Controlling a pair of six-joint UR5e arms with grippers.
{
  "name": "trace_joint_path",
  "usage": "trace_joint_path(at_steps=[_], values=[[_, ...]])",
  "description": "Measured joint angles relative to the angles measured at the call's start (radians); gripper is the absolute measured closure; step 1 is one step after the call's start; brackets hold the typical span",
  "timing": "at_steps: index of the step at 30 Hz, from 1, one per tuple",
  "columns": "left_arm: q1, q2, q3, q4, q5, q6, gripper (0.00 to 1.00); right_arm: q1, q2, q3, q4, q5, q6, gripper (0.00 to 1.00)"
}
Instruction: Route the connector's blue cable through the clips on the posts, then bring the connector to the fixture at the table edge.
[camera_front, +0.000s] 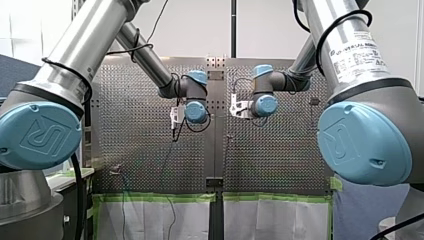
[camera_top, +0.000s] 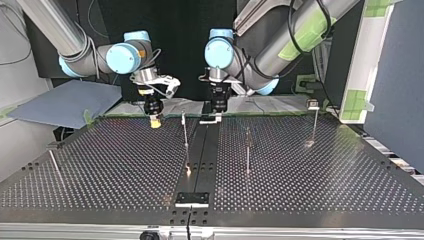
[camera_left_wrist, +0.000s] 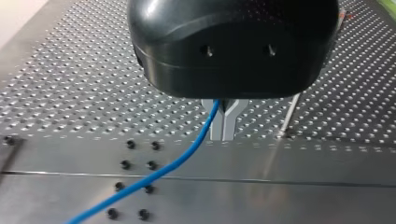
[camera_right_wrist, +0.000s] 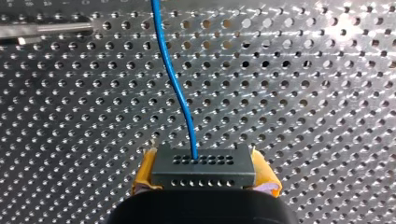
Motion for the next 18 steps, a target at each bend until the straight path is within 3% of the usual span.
trace_joint_path(at_steps=[10, 18], values=[[-0.004, -0.035, -0.004, 0.016, 0.005, 0.002, 1.0, -0.013, 0.001, 0.065, -0.038, 0.001, 0.003, 1.0], [-0.006, -0.036, -0.008, 0.018, 0.006, 0.004, 1.0, -0.023, 0.003, 0.083, -0.045, 0.001, 0.001, 1.0]])
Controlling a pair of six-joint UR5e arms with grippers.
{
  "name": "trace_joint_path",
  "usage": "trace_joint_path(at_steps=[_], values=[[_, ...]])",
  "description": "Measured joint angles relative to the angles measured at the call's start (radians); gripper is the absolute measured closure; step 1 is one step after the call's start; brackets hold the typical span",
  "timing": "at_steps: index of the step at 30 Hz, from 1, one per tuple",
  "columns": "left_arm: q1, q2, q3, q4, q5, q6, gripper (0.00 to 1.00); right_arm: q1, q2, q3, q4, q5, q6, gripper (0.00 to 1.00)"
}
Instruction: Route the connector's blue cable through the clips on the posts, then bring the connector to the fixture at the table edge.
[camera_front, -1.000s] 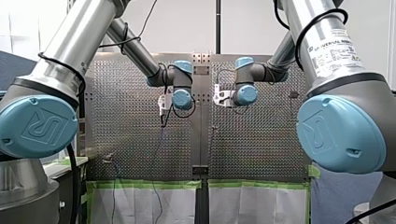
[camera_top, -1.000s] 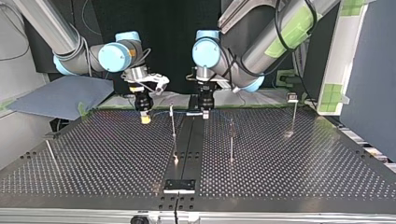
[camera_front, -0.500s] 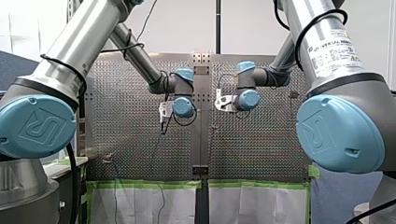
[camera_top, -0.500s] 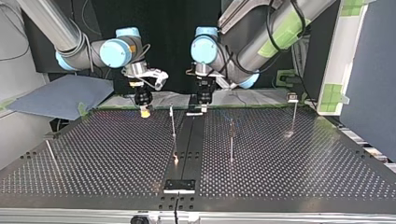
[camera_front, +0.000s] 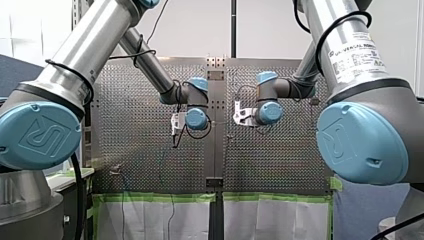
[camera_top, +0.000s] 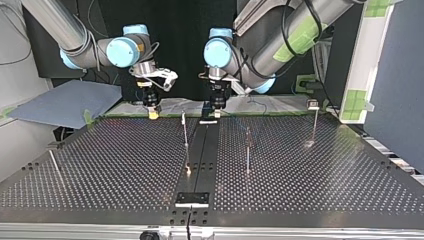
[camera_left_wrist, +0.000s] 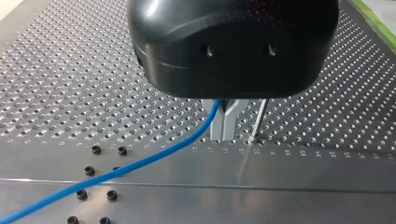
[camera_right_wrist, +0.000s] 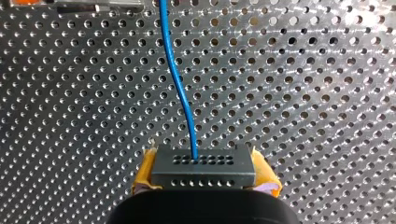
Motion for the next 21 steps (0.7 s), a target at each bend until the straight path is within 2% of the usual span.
trace_joint_path(at_steps=[6, 10, 14, 21], values=[[-0.004, -0.001, -0.006, 0.003, 0.001, 0.002, 1.0, -0.019, 0.003, 0.022, -0.014, 0.0, -0.005, 1.0], [-0.007, -0.004, -0.014, 0.01, 0.002, 0.004, 1.0, -0.031, 0.005, 0.041, -0.041, 0.001, -0.007, 1.0], [-0.011, -0.027, -0.016, 0.017, 0.004, 0.02, 1.0, -0.038, 0.01, 0.049, -0.056, 0.001, -0.008, 1.0], [-0.018, -0.078, -0.016, 0.046, 0.006, 0.018, 1.0, -0.043, 0.027, 0.066, -0.073, 0.0, -0.013, 1.0]])
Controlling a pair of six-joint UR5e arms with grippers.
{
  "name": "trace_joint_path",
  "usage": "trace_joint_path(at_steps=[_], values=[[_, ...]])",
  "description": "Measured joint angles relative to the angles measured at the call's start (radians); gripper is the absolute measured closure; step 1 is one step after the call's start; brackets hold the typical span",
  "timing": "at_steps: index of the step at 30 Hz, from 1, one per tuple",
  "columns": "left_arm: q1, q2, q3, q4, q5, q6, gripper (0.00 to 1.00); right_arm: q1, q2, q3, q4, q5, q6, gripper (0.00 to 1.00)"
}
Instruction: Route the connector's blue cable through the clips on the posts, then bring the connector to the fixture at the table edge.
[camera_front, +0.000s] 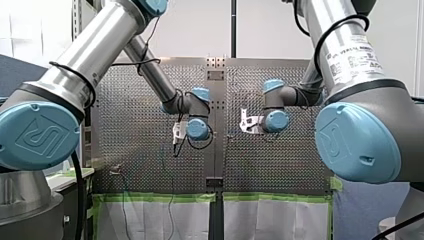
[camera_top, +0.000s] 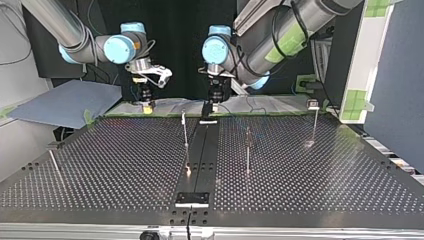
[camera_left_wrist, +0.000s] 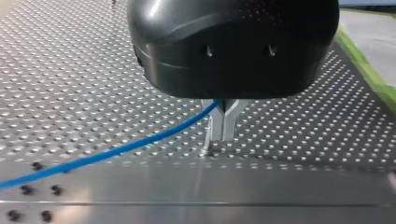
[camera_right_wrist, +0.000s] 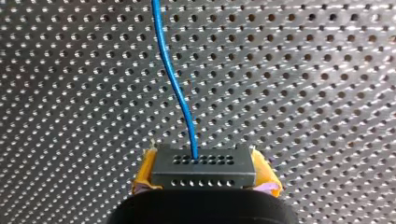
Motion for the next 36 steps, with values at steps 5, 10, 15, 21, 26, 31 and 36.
trace_joint_path(at_steps=[5, 10, 15, 21, 26, 31, 36], values=[[0.0, -0.013, 0.0, 0.008, 0.001, 0.001, 1.0, -0.003, 0.03, 0.017, -0.028, -0.002, -0.002, 1.0], [0.005, -0.015, 0.001, 0.011, 0.006, 0.003, 1.0, -0.01, 0.065, 0.021, -0.041, -0.004, -0.009, 1.0], [0.006, -0.016, 0.001, 0.012, 0.007, 0.008, 1.0, -0.024, 0.079, 0.021, -0.054, -0.008, -0.012, 1.0], [0.005, -0.016, 0.001, 0.012, 0.005, 0.014, 1.0, -0.044, 0.08, 0.021, -0.073, -0.034, -0.02, 1.0], [0.002, -0.017, 0.001, 0.013, 0.006, 0.014, 1.0, -0.061, 0.082, 0.021, -0.085, -0.055, -0.019, 1.0], [-0.003, -0.017, 0.0, 0.015, 0.006, 0.014, 1.0, -0.078, 0.083, 0.021, -0.091, -0.063, -0.017, 1.0], [-0.008, -0.017, 0.0, 0.02, 0.004, 0.013, 1.0, -0.094, 0.086, 0.021, -0.094, -0.072, -0.018, 1.0]])
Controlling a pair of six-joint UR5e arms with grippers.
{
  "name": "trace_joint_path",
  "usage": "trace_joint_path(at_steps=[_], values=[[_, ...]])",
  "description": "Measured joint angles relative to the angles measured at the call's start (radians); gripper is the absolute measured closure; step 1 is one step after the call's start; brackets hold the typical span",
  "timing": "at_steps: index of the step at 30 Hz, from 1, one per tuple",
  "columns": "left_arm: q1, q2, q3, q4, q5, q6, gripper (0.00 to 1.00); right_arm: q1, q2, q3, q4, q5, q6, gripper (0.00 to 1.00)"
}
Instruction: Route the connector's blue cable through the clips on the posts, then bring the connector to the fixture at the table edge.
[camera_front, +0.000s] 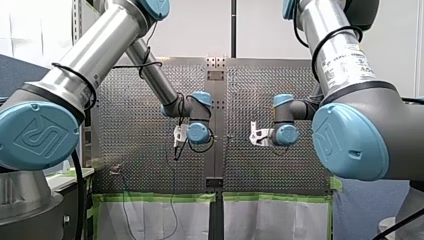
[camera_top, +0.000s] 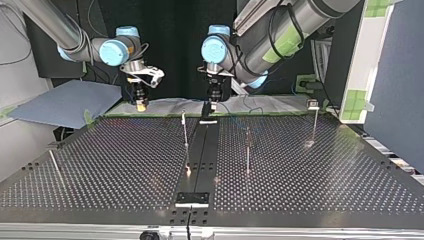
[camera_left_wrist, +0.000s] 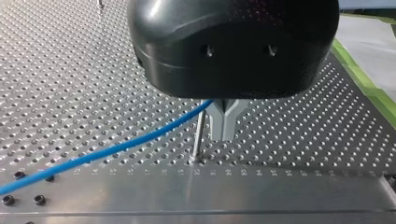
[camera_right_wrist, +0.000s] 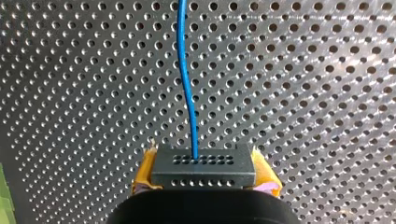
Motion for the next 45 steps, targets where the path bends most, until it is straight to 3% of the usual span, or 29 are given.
trace_joint_path(at_steps=[9, 15, 26, 45], values=[[-0.005, 0.0, 0.0, 0.016, 0.003, -0.016, 1.0, -0.023, 0.004, 0.0, -0.005, -0.018, 0.001, 1.0], [-0.006, -0.002, 0.003, 0.02, 0.028, -0.033, 1.0, -0.031, 0.006, 0.0, -0.004, -0.023, 0.001, 1.0], [-0.012, -0.052, 0.036, 0.04, 0.039, -0.077, 1.0, -0.045, 0.008, 0.0, -0.004, -0.025, 0.001, 1.0], [-0.023, -0.055, 0.045, 0.044, 0.069, -0.065, 1.0, -0.083, 0.012, 0.0, -0.02, -0.037, 0.006, 1.0]])
